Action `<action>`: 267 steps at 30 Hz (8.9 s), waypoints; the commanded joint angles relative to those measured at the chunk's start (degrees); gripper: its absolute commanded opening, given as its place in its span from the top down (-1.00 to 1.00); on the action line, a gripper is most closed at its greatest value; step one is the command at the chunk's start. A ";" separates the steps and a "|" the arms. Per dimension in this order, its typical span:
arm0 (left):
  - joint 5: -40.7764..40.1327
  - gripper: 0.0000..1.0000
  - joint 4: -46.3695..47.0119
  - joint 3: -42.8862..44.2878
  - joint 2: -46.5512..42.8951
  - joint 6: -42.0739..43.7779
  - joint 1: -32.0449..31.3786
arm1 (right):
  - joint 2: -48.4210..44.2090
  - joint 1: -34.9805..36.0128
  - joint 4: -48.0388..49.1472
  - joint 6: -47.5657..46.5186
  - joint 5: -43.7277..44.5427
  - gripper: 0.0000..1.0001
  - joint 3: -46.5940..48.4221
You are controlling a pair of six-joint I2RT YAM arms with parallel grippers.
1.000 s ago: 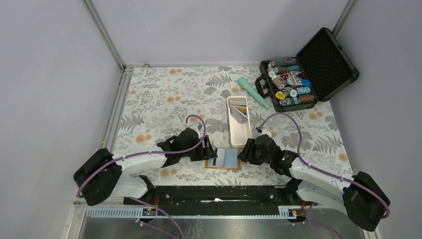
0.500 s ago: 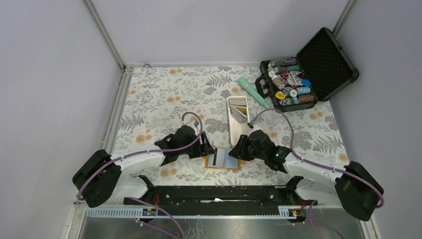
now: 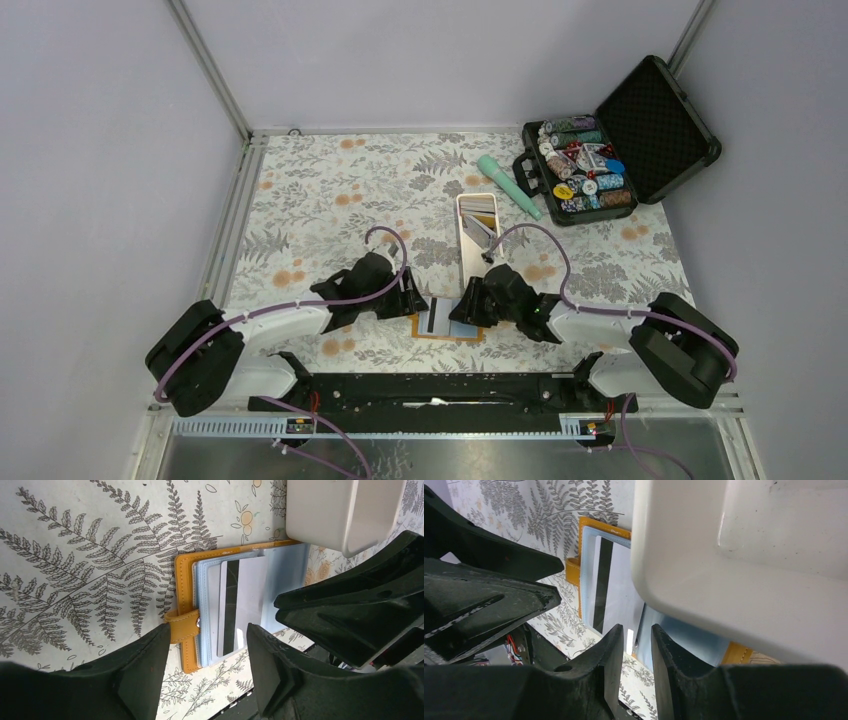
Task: Put the credit cards into the card holder
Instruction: Insert the credit card into the card holder.
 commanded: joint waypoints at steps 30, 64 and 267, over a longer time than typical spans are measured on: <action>1.53 0.35 6.61 -2.52 2.69 0.07 0.29 | 10.38 2.44 6.68 -0.70 -1.14 0.56 6.97; 1.14 0.05 4.51 1.43 3.15 2.25 0.15 | 10.05 2.91 0.21 -2.47 1.41 0.49 8.29; -3.04 0.74 22.44 -8.27 6.19 -10.32 -7.05 | -4.73 0.19 -2.77 1.32 2.53 0.35 -5.35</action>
